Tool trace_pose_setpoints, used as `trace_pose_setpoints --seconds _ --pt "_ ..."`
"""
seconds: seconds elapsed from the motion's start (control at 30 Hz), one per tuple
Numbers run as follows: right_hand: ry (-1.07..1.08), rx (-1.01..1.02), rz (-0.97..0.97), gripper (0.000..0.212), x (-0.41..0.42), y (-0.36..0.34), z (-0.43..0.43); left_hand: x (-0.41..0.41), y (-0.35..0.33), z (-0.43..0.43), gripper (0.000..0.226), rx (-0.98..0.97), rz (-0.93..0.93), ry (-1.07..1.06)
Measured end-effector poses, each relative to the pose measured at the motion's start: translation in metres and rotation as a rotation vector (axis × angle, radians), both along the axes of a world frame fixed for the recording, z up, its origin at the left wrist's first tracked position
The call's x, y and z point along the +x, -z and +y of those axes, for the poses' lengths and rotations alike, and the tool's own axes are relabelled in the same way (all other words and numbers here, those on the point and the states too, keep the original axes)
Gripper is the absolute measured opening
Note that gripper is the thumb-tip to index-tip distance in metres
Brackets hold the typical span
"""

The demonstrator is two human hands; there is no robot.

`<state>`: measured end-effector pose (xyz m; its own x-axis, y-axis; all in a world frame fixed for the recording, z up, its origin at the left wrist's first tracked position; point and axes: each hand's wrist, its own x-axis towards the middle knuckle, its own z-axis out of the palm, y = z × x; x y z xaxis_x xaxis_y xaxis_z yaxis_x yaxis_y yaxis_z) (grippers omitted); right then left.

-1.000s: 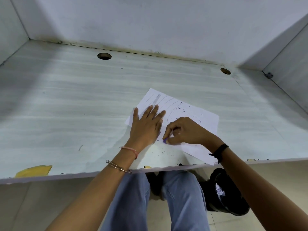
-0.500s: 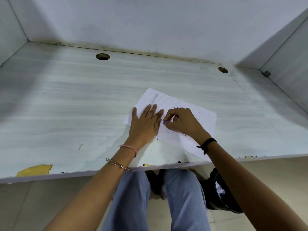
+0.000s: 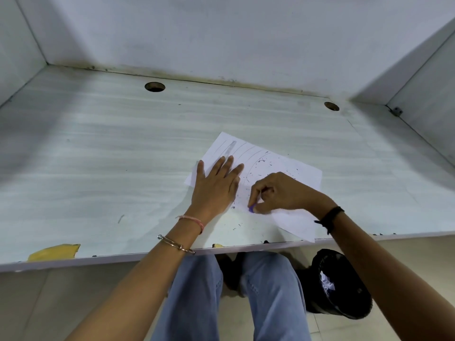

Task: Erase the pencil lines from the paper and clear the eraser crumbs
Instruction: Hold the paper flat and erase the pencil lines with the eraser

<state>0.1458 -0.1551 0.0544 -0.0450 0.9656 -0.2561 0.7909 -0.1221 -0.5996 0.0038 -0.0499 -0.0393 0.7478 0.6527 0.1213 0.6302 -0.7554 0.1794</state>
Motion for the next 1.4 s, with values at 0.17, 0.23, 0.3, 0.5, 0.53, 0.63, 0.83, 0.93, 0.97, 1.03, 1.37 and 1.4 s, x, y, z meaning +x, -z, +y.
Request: trace_pose_setpoints --seconds 0.17,0.23,0.3,0.5,0.53,0.63,0.83,0.93,0.97,1.03,1.37,1.4 --pt "0.198 0.270 -0.081 0.008 -0.008 0.018 0.017 0.001 0.000 0.000 0.050 -0.004 0.024 -0.009" --pt "0.117 0.190 -0.054 0.007 -0.016 0.017 0.010 0.000 0.000 0.000 0.050 -0.011 0.018 -0.004" --pt "0.053 0.094 -0.035 0.006 -0.019 0.011 0.006 0.000 -0.001 0.000 0.050 -0.016 0.015 0.005" --pt "0.166 0.203 -0.052 0.005 -0.026 0.019 0.011 -0.002 -0.001 -0.001 0.051 -0.017 0.039 0.015" --pt "0.123 0.144 -0.036 0.006 -0.027 0.017 0.009 -0.002 -0.001 0.000 0.051 -0.021 0.023 0.019" --pt "0.130 0.068 -0.022 0.004 -0.022 0.013 0.011 -0.002 -0.002 0.000 0.050 -0.011 0.013 0.008" --pt "0.152 0.225 0.005 0.005 -0.030 0.022 -0.002 -0.002 0.000 0.001 0.051 -0.016 0.025 0.024" --pt "0.069 0.030 0.032 0.006 -0.017 0.009 -0.009 -0.002 0.000 0.000 0.050 0.001 0.001 0.014" --pt "0.091 0.047 0.013 0.007 -0.009 0.007 -0.008 -0.001 -0.002 0.000 0.050 0.001 0.013 0.013" --pt "0.231 0.176 -0.010 0.008 0.006 0.010 -0.003 -0.002 -0.003 -0.001 0.049 -0.028 0.028 0.019" --pt "0.458 0.235 0.002 0.017 0.012 0.035 -0.001 -0.005 -0.010 -0.023 0.099 -0.167 0.029 -0.015" --pt "0.480 0.229 0.027 0.016 0.012 0.033 0.001 -0.003 -0.008 -0.024 0.099 -0.162 0.021 -0.018"
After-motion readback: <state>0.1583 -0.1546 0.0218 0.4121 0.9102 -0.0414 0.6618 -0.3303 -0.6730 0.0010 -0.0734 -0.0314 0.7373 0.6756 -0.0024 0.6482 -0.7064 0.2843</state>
